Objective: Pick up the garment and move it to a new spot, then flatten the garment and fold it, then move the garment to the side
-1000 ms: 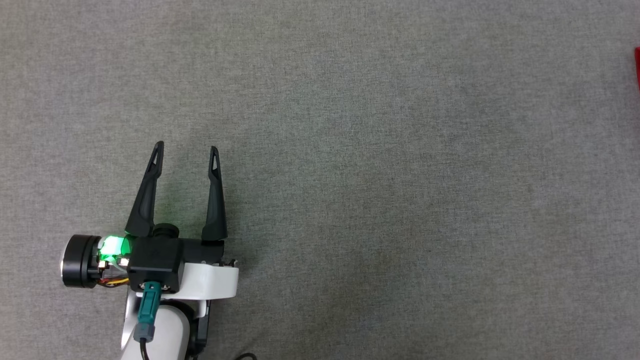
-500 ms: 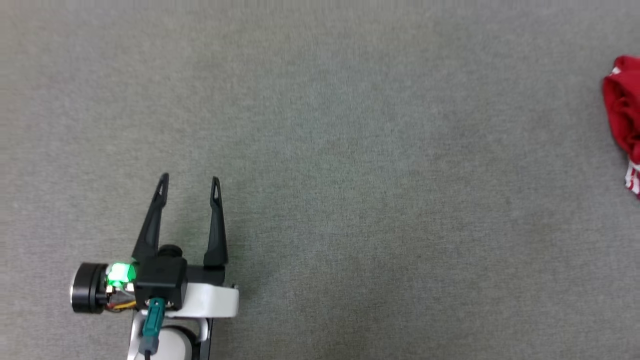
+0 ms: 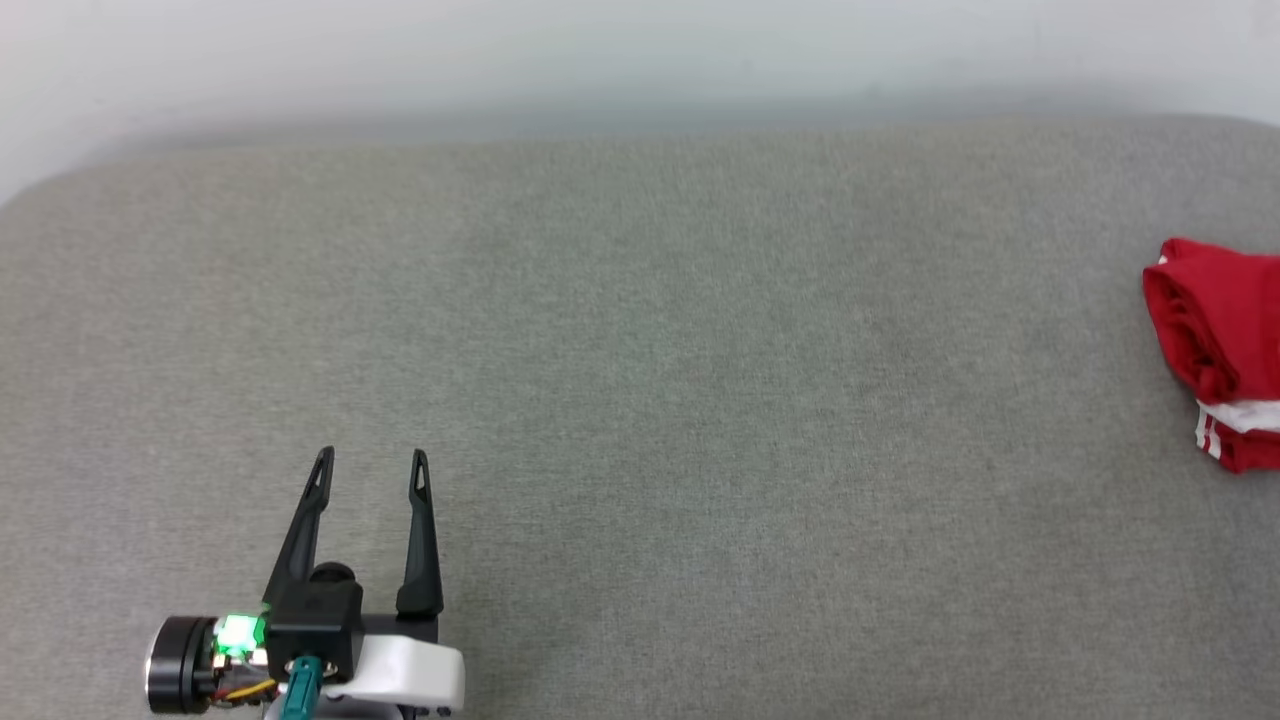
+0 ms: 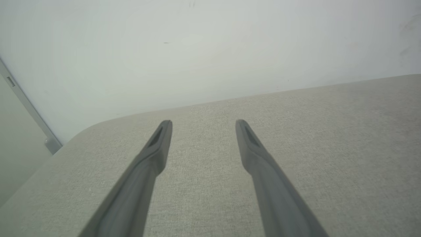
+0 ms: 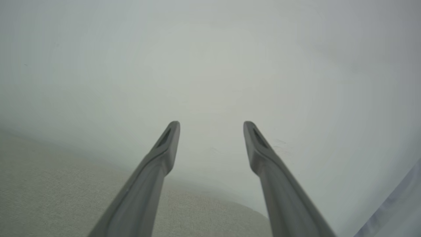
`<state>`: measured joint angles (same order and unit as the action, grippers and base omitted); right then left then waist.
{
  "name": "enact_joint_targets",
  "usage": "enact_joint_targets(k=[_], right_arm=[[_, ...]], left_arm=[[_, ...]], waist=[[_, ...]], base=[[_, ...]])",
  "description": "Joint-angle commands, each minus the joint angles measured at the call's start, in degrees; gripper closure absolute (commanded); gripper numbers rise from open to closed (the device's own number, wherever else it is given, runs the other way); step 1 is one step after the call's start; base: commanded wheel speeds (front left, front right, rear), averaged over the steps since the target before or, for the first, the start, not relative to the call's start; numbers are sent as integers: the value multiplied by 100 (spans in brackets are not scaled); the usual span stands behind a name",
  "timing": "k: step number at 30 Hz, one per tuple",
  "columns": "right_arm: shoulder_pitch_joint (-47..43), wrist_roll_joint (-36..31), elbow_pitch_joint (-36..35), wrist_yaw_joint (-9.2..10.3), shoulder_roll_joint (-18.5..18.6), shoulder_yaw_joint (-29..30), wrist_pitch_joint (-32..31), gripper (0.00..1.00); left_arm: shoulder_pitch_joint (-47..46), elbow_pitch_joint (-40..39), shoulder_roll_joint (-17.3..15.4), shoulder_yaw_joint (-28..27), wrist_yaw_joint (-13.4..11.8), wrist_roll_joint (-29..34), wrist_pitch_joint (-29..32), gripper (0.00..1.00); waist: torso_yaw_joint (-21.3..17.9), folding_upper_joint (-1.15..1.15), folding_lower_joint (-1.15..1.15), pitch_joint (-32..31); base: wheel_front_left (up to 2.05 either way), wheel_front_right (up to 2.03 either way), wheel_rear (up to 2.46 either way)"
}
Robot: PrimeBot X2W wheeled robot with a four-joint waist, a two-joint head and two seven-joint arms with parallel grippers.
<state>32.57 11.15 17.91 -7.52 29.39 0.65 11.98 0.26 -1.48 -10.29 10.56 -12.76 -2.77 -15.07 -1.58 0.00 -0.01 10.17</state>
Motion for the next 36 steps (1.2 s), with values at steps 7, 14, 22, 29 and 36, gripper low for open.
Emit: enact_joint_targets(k=[7,14,22,29,36], right_arm=[[-985,-261,-836,7,-981,-101,174,0],[-2040,-261,-1092,6,-1771,-214,255,0],[-2836,-128,-901,7,-2203,-142,309,0],[-3639,-253,-1187,6,-2489,43,318,0],[-4029,-387,-1519,6,-2587,110,317,0]], left_arm=[[271,123,41,-67,65,-43,-12,0],[466,247,73,-123,113,-81,-12,0],[649,323,86,-199,191,-100,-12,0],[799,331,108,-238,312,-102,-12,0],[910,287,131,-245,411,-117,-12,0]], waist=[[197,0,1,-519],[246,0,1,-814],[246,0,1,-1058],[248,0,1,-1191],[248,0,1,-1273]], base=[[0,0,0],[0,0,0],[0,0,0],[0,0,0],[0,0,0]])
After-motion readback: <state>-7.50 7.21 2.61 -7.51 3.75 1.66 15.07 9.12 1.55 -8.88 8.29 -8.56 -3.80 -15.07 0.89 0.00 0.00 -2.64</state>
